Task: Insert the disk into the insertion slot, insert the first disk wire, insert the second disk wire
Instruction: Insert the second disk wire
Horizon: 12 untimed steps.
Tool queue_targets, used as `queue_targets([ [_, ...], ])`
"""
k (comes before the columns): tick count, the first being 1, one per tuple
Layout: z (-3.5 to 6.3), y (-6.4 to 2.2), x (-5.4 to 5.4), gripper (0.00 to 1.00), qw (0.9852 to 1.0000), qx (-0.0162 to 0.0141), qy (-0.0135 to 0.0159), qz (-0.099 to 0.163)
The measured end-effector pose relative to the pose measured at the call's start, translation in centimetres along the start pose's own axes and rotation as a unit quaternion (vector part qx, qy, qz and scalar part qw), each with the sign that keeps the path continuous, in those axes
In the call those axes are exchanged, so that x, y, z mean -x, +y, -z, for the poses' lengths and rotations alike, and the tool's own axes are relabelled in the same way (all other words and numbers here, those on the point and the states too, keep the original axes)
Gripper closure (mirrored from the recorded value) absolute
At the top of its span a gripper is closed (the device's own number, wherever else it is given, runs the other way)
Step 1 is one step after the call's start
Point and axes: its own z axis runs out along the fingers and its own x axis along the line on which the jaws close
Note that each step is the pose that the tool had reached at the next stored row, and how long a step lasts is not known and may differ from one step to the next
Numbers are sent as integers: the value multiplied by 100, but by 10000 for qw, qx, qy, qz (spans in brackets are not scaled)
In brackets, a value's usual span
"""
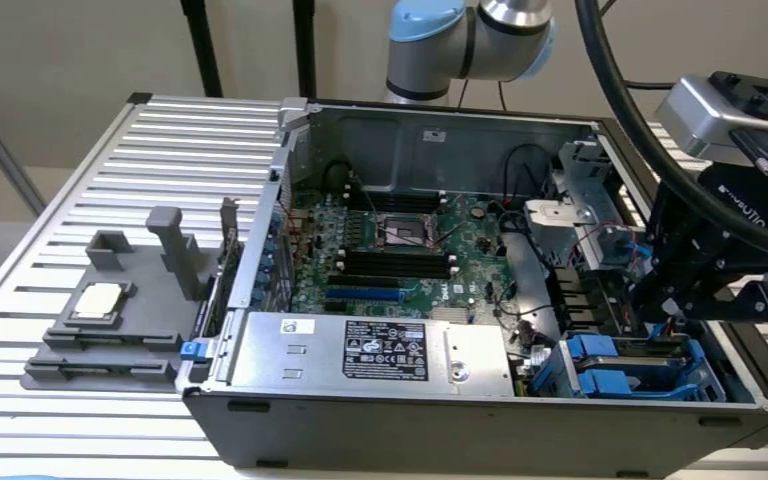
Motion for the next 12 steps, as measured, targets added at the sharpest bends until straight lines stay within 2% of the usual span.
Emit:
queue_targets([
  [5, -20, -2, 2, 77, 10000, -2, 14, -2],
  [6, -23, -2, 3, 84, 10000, -2, 16, -2],
  [12, -46, 5, 3, 84, 10000, -4, 24, -4],
])
